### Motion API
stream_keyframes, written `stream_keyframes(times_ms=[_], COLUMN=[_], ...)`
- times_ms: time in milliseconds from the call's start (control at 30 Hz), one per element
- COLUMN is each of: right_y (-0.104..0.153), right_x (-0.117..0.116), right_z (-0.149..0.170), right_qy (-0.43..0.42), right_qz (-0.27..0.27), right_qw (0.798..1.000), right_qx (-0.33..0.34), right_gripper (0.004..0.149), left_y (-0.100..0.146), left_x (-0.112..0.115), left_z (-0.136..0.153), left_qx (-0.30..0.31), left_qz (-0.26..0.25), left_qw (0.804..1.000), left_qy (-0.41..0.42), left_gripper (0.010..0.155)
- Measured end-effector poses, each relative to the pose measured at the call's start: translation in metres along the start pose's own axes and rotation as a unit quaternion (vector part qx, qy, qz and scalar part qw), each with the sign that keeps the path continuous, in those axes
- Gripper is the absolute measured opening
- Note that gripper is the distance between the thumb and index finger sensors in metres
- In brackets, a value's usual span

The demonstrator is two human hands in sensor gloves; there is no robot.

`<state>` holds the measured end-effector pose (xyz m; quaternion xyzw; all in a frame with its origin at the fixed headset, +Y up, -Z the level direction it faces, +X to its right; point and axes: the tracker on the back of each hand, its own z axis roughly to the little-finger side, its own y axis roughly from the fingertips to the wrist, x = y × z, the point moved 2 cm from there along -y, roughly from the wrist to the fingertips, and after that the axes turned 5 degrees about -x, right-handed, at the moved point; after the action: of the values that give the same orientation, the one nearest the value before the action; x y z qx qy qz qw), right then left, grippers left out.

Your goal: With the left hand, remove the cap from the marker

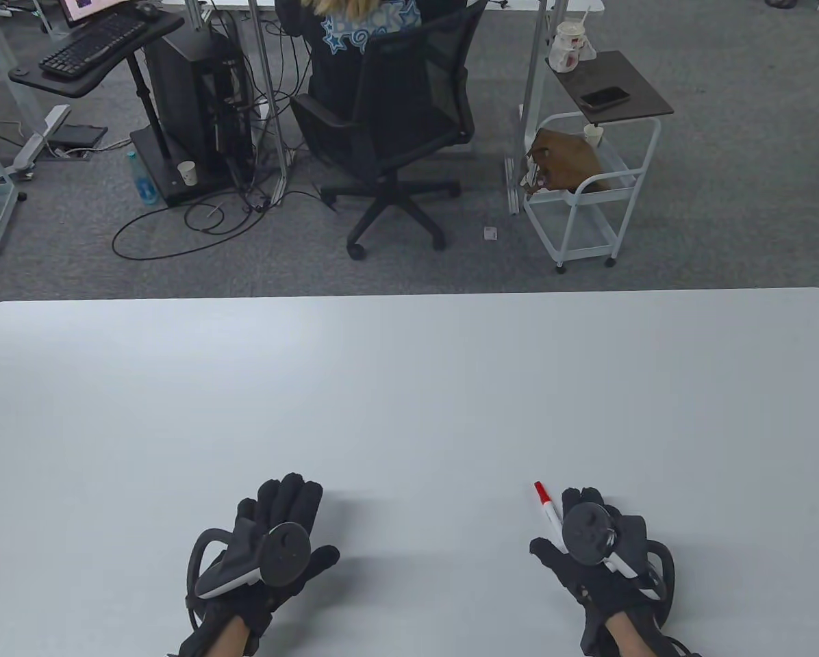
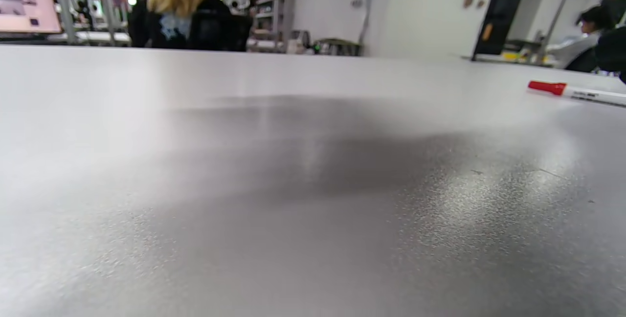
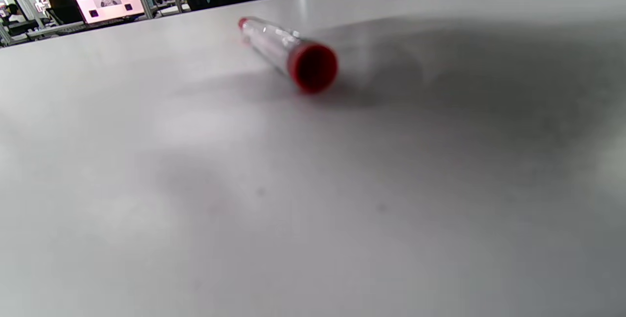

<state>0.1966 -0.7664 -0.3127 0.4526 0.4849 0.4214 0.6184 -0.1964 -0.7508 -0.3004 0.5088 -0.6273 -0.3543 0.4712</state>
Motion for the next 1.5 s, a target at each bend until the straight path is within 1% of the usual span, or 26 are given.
stream_keyframes(times_ms=[100, 167, 233, 267, 367, 467, 533, 633, 767, 867, 933, 967, 1000, 1033, 1067, 1100, 1133, 1167, 1200, 1233, 1267, 1300, 1367, 1433, 1500], right_y=[-0.002, -0.005, -0.008, -0.01, -0.019, -0.023, -0.023, -0.021, -0.021, -0.021, -0.016, -0.01, -0.001, 0.004, 0.015, 0.027, 0.034, 0.047, 0.062, 0.068, 0.08, 0.086, 0.099, 0.103, 0.105], right_x=[-0.005, -0.01, -0.01, -0.01, -0.014, -0.012, -0.011, -0.012, -0.01, -0.012, -0.011, -0.009, -0.006, -0.004, -0.002, -0.001, -0.002, -0.002, -0.004, -0.005, -0.007, -0.008, -0.009, -0.007, -0.006], right_z=[-0.012, -0.016, -0.016, -0.015, -0.009, -0.01, -0.012, -0.016, -0.018, -0.017, -0.019, -0.023, -0.031, -0.038, -0.049, -0.063, -0.07, -0.081, -0.093, -0.099, -0.107, -0.111, -0.117, -0.118, -0.118], right_qy=[0.022, 0.061, 0.097, 0.096, 0.076, 0.101, 0.109, 0.127, 0.13, 0.116, 0.105, 0.087, 0.062, 0.048, 0.038, 0.04, 0.048, 0.06, 0.067, 0.081, 0.098, 0.106, 0.112, 0.11, 0.107], right_qz=[-0.003, -0.011, -0.002, 0.001, -0.028, -0.014, -0.009, 0.004, 0.021, 0.011, 0.017, 0.027, 0.04, 0.043, 0.05, 0.051, 0.053, 0.064, 0.082, 0.092, 0.113, 0.12, 0.159, 0.185, 0.198], right_qw=[1.0, 0.998, 0.994, 0.994, 0.995, 0.993, 0.991, 0.989, 0.99, 0.992, 0.994, 0.996, 0.997, 0.996, 0.994, 0.987, 0.982, 0.976, 0.963, 0.955, 0.942, 0.932, 0.916, 0.908, 0.902], right_qx=[-0.002, -0.025, -0.048, -0.052, -0.062, -0.064, -0.074, -0.07, -0.059, -0.055, -0.033, -0.011, 0.027, 0.064, 0.094, 0.149, 0.177, 0.198, 0.246, 0.269, 0.3, 0.324, 0.351, 0.36, 0.369], right_gripper=[0.087, 0.087, 0.087, 0.086, 0.083, 0.076, 0.071, 0.063, 0.046, 0.047, 0.047, 0.046, 0.046, 0.046, 0.047, 0.047, 0.047, 0.047, 0.047, 0.047, 0.047, 0.047, 0.047, 0.047, 0.046], left_y=[0.0, 0.0, 0.0, 0.0, -0.001, -0.001, -0.001, -0.002, -0.001, 0.0, 0.002, 0.003, 0.004, 0.006, 0.007, 0.009, 0.01, 0.011, 0.012, 0.013, 0.015, 0.016, 0.018, 0.017, 0.017], left_x=[-0.001, 0.0, 0.0, 0.0, 0.001, 0.002, 0.003, 0.003, 0.004, 0.003, 0.002, 0.001, 0.0, -0.001, -0.002, -0.002, -0.002, -0.003, -0.003, -0.002, -0.002, -0.002, -0.001, 0.001, 0.002], left_z=[-0.006, -0.01, -0.013, -0.014, -0.015, -0.016, -0.017, -0.019, -0.027, -0.035, -0.041, -0.046, -0.051, -0.056, -0.061, -0.068, -0.072, -0.078, -0.085, -0.09, -0.096, -0.1, -0.11, -0.114, -0.115], left_qx=[0.009, 0.014, 0.018, 0.019, 0.022, 0.024, 0.023, 0.027, 0.041, 0.055, 0.069, 0.08, 0.092, 0.102, 0.116, 0.131, 0.14, 0.152, 0.166, 0.176, 0.187, 0.195, 0.208, 0.214, 0.211], left_qz=[0.0, 0.0, 0.003, 0.005, 0.007, 0.012, 0.017, 0.022, 0.021, 0.018, 0.01, 0.004, -0.006, -0.015, -0.026, -0.037, -0.043, -0.05, -0.055, -0.057, -0.064, -0.071, -0.081, -0.068, -0.072], left_qw=[1.0, 1.0, 1.0, 1.0, 1.0, 0.999, 0.999, 0.999, 0.998, 0.998, 0.997, 0.996, 0.995, 0.994, 0.993, 0.99, 0.989, 0.987, 0.984, 0.982, 0.98, 0.978, 0.973, 0.972, 0.973], left_qy=[-0.007, -0.012, -0.017, -0.019, -0.021, -0.021, -0.021, -0.022, -0.029, -0.034, -0.034, -0.033, -0.03, -0.028, -0.024, -0.022, -0.022, -0.023, -0.025, -0.027, -0.031, -0.035, -0.053, -0.062, -0.061], left_gripper=[0.09, 0.09, 0.09, 0.09, 0.09, 0.09, 0.09, 0.09, 0.09, 0.09, 0.09, 0.089, 0.09, 0.089, 0.089, 0.089, 0.089, 0.088, 0.087, 0.086, 0.085, 0.083, 0.077, 0.066, 0.061])
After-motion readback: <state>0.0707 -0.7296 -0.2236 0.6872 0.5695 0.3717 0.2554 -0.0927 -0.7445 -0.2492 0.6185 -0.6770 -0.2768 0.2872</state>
